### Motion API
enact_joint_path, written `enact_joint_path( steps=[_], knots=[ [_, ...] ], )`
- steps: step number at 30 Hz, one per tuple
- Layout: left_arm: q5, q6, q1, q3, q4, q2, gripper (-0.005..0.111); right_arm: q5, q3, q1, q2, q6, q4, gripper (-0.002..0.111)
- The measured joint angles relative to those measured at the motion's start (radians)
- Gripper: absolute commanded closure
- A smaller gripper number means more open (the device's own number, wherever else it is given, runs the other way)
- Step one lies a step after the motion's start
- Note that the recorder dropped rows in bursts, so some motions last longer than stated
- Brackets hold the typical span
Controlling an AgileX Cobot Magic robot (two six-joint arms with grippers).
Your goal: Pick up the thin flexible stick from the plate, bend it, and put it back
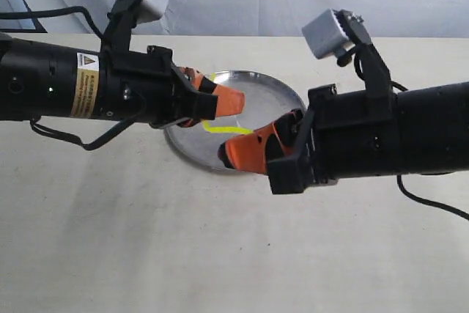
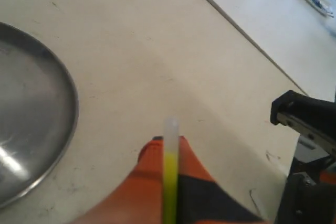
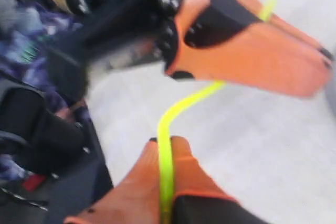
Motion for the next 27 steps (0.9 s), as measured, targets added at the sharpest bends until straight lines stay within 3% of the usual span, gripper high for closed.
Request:
enact_joint_path(
  steps=[5,7,10,14,18,21,22,24,27],
  knots=[
    [-0.096,0.047,0.002,0.000,-0.206,0.003,0.107,-0.017,0.000,0.000,0.003,0.185,-0.259,0.109],
    [-0.195,0.106,0.002,-0.005,-0.311,0.003,0.107,-0.025,0.000,0.000,0.030,0.216,-0.285,0.109],
    [-0.269,0.192,-0.002,-0.019,-0.352,0.003,0.107,-0.025,-0.004,0.000,0.066,0.207,-0.222,0.109],
    [-0.155,0.317,-0.002,-0.039,-0.291,0.003,0.107,0.147,-0.003,0.000,0.111,-0.030,0.016,0.109],
    [0.017,0.250,-0.002,-0.039,-0.055,0.003,0.107,0.133,-0.003,0.000,0.073,-0.119,0.115,0.109],
    [0.044,0.141,-0.002,-0.039,0.065,0.003,0.107,-0.023,-0.003,0.000,-0.009,-0.024,0.018,0.109],
    [0.029,0.105,-0.002,-0.039,0.062,0.003,0.107,-0.085,-0.003,0.000,-0.037,0.062,-0.091,0.109],
    [-0.030,0.093,0.000,-0.041,-0.015,0.003,0.107,-0.131,-0.003,0.000,-0.056,0.206,-0.274,0.109],
    [-0.191,0.168,0.003,-0.067,-0.208,0.003,0.107,-0.137,-0.001,0.000,-0.018,0.315,-0.381,0.109]
  ],
)
